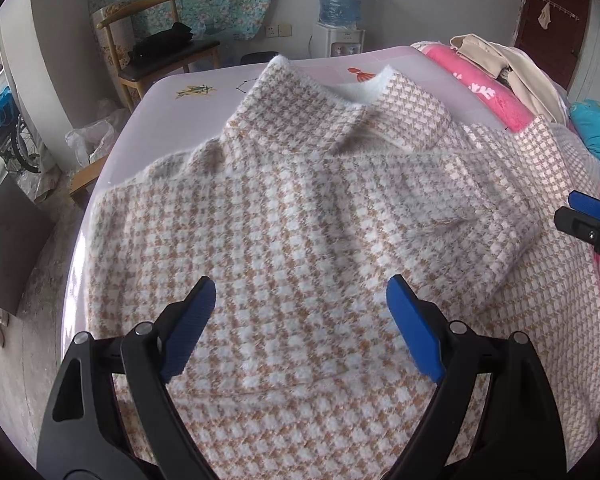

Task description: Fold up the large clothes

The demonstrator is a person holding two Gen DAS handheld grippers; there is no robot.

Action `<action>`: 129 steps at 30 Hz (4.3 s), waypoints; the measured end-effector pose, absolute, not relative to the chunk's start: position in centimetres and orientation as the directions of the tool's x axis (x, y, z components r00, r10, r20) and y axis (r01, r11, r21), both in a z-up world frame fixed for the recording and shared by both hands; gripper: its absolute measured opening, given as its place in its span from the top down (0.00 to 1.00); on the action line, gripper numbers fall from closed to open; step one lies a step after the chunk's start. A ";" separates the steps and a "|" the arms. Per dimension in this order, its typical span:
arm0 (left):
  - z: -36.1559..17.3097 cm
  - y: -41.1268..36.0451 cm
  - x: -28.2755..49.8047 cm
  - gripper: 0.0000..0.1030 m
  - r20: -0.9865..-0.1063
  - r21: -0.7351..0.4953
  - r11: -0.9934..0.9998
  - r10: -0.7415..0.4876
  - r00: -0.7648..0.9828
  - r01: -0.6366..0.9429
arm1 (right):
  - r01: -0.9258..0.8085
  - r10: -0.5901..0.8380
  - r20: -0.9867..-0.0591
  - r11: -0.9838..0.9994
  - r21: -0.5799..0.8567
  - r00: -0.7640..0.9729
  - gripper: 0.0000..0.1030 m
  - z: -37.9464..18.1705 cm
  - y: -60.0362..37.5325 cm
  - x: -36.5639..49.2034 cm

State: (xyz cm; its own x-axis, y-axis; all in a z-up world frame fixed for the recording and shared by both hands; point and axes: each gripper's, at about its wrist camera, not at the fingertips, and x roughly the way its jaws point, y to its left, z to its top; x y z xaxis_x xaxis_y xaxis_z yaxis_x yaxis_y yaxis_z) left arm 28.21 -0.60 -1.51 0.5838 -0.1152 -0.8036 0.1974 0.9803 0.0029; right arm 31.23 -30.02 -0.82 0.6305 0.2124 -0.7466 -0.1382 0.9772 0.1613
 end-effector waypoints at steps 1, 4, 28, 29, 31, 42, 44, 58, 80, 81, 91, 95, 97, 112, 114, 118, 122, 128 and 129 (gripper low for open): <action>-1.6 -0.9 28.4 0.19 -0.804 0.003 0.980 -0.117 0.583 0.200 | -0.133 0.215 -0.751 0.977 0.169 0.624 0.23 -0.9 -30.3 31.6; -2.2 -1.7 29.1 0.19 -0.809 -0.001 0.979 -0.121 0.576 0.205 | -0.150 0.225 -0.760 0.974 0.168 0.610 0.23 -1.3 -29.7 32.4; -4.4 -2.0 30.1 0.08 -0.813 -0.012 0.980 -0.125 0.569 0.199 | -0.199 0.116 -0.836 0.980 0.008 0.537 0.24 -5.1 -25.3 34.0; -4.4 -1.9 30.1 0.08 -0.812 -0.011 0.980 -0.125 0.570 0.199 | -0.192 0.119 -0.837 0.981 0.017 0.534 0.24 -5.0 -25.4 34.0; -4.4 -2.0 30.1 0.08 -0.813 -0.014 0.980 -0.127 0.569 0.198 | -0.185 0.124 -0.838 0.982 0.028 0.531 0.24 -4.7 -25.5 33.6; -4.5 -2.0 29.9 0.07 -0.808 -0.014 0.981 -0.124 0.575 0.192 | -0.130 0.133 -0.808 0.989 0.070 0.574 0.23 -0.3 -30.5 30.8; -4.5 -2.0 29.9 0.07 -0.808 -0.015 0.981 -0.125 0.576 0.192 | -0.087 0.113 -0.804 0.993 0.076 0.584 0.23 0.8 -33.1 30.7; -4.5 -1.9 29.8 0.07 -0.805 -0.016 0.982 -0.125 0.579 0.191 | 0.517 -0.126 -0.838 0.832 0.203 0.532 0.23 3.7 -59.9 34.5; -4.5 -1.9 30.0 0.07 -0.807 -0.018 0.981 -0.128 0.577 0.194 | 0.669 -0.254 -0.797 0.705 0.235 0.548 0.81 -0.2 -66.0 36.8; -4.6 -1.9 30.0 0.07 -0.807 -0.019 0.981 -0.130 0.577 0.193 | 0.661 -0.271 -0.782 0.715 0.227 0.562 0.81 0.8 -65.4 36.5; -3.2 -1.4 29.5 0.08 -0.800 -0.017 0.983 -0.124 0.588 0.184 | 0.482 -0.379 -0.554 0.875 0.046 0.741 0.82 13.1 -54.6 33.4; -1.5 -0.4 27.8 0.09 -0.773 -0.032 0.981 -0.146 0.617 0.192 | 0.345 -0.330 -0.462 0.937 -0.053 0.823 0.82 17.3 -46.5 32.2; -0.5 0.4 26.9 0.16 -0.765 -0.040 0.980 -0.156 0.625 0.196 | 0.261 -0.271 -0.432 0.962 -0.084 0.860 0.82 18.7 -42.4 31.8; 1.7 8.6 20.3 0.29 -0.750 -0.209 0.947 -0.316 0.581 0.245 | -0.451 0.613 -0.625 0.786 0.422 0.483 0.39 9.6 -25.7 31.3; 1.8 9.0 20.3 0.29 -0.739 -0.240 0.936 -0.349 0.576 0.259 | -0.379 0.580 -0.644 0.814 0.440 0.498 0.39 8.0 -27.8 31.8; 2.0 8.5 22.5 0.31 -0.702 -0.346 0.898 -0.440 0.560 0.271 | -0.215 0.495 -0.686 0.864 0.456 0.534 0.39 4.9 -33.4 31.8; 2.2 6.0 26.7 0.37 -0.661 -0.455 0.841 -0.540 0.521 0.293 | -0.165 0.461 -0.753 0.884 0.438 0.470 0.47 0.1 -35.1 30.5; 0.6 -0.2 34.4 0.38 -0.701 -0.477 0.830 -0.558 0.444 0.290 | -0.189 0.390 -0.833 0.921 0.341 0.393 0.69 -6.0 -34.0 29.4; 0.1 -0.9 35.4 0.39 -0.716 -0.471 0.836 -0.548 0.433 0.280 | -0.190 0.381 -0.837 0.924 0.332 0.393 0.69 -6.7 -34.0 29.4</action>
State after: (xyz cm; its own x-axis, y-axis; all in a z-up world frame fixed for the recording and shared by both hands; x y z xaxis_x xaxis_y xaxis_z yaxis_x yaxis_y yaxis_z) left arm 35.43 -0.92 0.15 0.4325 -0.5480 -0.7160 0.2797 0.8365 -0.4712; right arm 29.42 -33.97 -6.71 0.3932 0.3809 -0.8369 -0.1896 0.9242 0.3315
